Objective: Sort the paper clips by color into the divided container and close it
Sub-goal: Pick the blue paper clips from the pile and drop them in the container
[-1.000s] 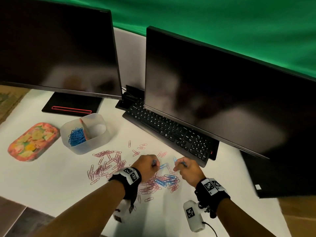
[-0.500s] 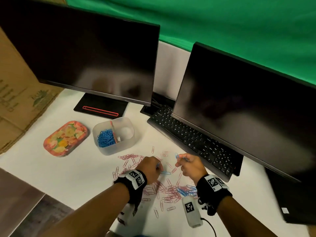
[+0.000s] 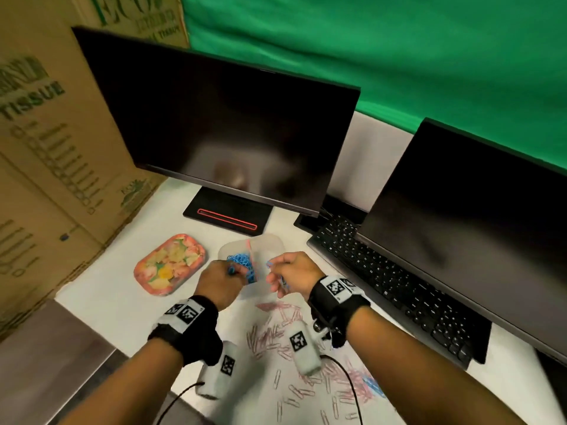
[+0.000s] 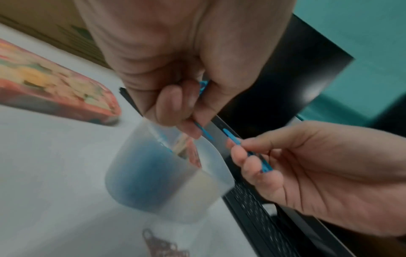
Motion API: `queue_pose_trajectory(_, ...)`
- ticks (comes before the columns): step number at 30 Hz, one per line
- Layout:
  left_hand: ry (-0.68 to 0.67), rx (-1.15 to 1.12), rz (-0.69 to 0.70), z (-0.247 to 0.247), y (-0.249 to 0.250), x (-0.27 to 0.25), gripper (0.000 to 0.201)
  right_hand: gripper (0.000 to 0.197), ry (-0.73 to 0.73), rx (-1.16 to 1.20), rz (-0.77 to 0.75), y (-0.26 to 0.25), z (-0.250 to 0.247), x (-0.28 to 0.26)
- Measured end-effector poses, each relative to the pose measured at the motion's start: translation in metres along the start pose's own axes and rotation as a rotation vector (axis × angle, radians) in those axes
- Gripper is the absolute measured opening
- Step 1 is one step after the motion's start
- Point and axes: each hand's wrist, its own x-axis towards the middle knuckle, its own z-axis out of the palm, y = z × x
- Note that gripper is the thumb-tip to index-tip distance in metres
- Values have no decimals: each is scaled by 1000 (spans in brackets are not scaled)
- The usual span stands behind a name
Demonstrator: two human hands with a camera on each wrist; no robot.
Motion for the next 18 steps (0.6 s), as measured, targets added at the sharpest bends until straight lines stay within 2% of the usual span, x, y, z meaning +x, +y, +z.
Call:
queue_pose_trajectory(3, 0, -66, -122, -20, 2, 13, 15, 23, 0, -95, 61, -18, 29, 17)
queue_pose_trajectory(6, -5, -66, -135, -27, 6, 19, 17, 30, 16, -179, 30, -25, 42, 29)
queue_pose_trajectory(9, -17, -105, -146, -26, 10, 23, 18, 31, 42, -160, 44, -31, 40, 33)
queue_pose_trajectory(11, -15, -184, -172, -22, 11, 27, 12, 26, 22, -33, 68, -31, 29, 30)
queue_pose_trajectory(14, -2, -247, -207, -15, 13, 34, 22, 19, 38, 11, 61, -30, 4, 14)
queue_pose_trajectory(18, -3, -145, -170, -7, 19, 34, 29, 19, 84, 76, 40, -7, -52, -17)
